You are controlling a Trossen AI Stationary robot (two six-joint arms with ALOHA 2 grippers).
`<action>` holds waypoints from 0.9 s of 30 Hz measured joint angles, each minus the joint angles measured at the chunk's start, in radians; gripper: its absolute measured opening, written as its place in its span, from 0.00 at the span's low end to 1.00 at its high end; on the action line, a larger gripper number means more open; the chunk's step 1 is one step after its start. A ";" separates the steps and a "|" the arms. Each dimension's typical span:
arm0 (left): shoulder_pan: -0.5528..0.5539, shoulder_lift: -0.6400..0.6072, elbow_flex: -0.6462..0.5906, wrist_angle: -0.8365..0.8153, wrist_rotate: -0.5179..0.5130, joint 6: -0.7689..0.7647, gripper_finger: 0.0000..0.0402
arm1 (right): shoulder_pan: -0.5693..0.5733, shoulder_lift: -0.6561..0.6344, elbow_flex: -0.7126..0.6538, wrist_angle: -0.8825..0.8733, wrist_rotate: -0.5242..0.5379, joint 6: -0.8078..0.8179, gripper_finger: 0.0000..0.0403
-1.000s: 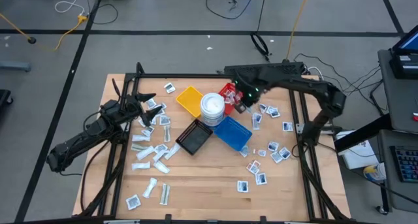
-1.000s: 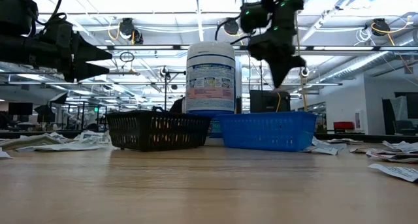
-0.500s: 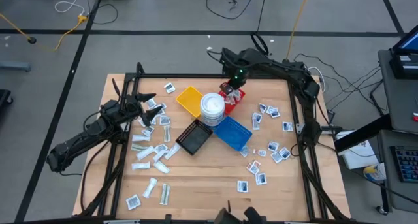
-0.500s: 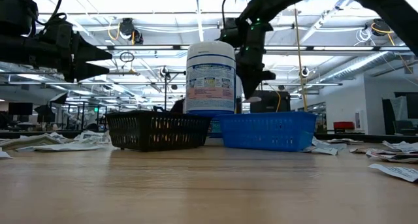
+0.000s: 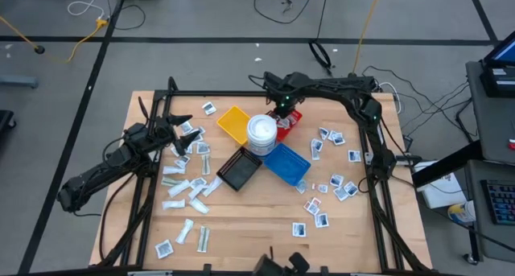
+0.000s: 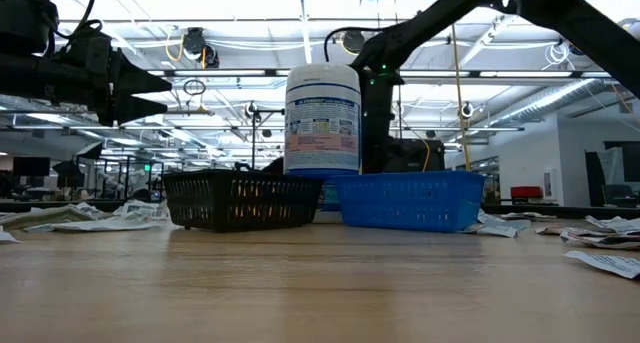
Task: Pick & Place First Aid Supplies
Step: Put the ointment pack into the red bin
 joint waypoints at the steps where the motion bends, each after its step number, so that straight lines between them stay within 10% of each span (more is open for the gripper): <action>1: 0.000 0.000 0.000 0.000 0.000 0.000 0.98 | 0.002 0.000 0.000 0.011 0.000 0.000 0.00; 17: 0.000 0.000 0.000 0.000 0.000 0.000 0.98 | 0.009 -0.009 -0.002 0.029 0.002 -0.024 0.39; 27: 0.000 0.000 0.000 0.000 0.000 0.000 0.98 | -0.004 -0.100 -0.002 -0.046 0.001 -0.116 0.40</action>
